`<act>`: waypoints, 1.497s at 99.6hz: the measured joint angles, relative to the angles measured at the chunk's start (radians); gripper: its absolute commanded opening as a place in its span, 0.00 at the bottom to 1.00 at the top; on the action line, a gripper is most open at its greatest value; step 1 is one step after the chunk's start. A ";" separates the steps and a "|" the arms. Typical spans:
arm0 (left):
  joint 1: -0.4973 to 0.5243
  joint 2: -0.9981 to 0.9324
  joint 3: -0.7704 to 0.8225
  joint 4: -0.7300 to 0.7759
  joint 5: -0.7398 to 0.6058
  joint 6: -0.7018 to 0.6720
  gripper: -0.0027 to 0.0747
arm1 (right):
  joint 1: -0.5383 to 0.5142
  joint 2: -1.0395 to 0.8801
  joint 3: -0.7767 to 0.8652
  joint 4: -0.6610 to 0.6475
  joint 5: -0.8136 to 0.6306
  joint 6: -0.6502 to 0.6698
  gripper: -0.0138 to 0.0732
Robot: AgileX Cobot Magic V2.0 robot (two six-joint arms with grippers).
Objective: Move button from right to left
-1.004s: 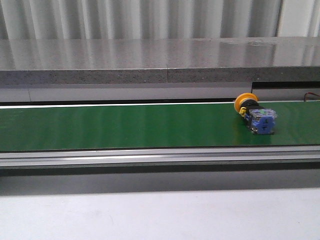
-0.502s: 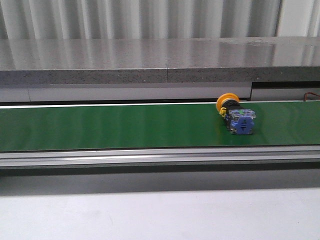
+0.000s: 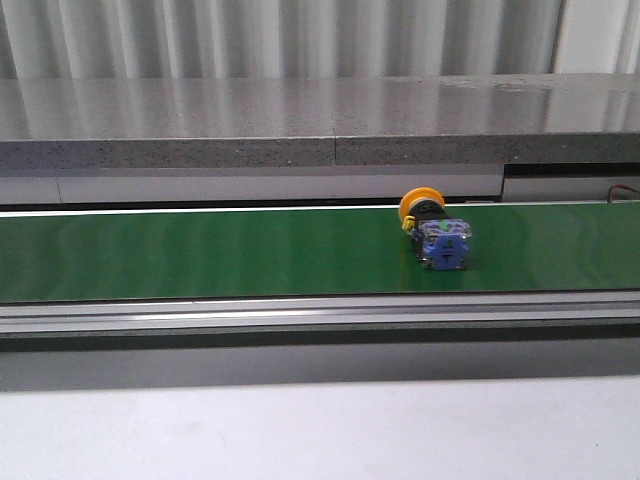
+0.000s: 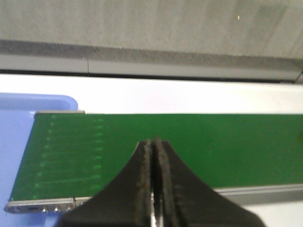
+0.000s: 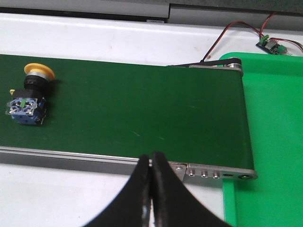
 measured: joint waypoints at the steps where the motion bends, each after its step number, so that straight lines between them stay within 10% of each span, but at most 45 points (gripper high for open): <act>1: 0.000 0.009 -0.008 0.000 0.009 0.000 0.01 | 0.000 0.000 0.000 0.000 0.000 0.000 0.08; 61: 0.000 0.350 -0.159 -0.004 0.244 0.000 0.05 | 0.000 0.000 0.000 0.000 0.000 0.000 0.08; 99: 0.000 0.371 -0.160 -0.004 0.274 0.000 0.94 | 0.000 0.000 0.000 0.000 0.000 0.000 0.08; 149: -0.020 0.371 -0.165 -0.088 0.248 -0.006 0.88 | 0.000 0.000 0.000 0.000 0.000 0.000 0.08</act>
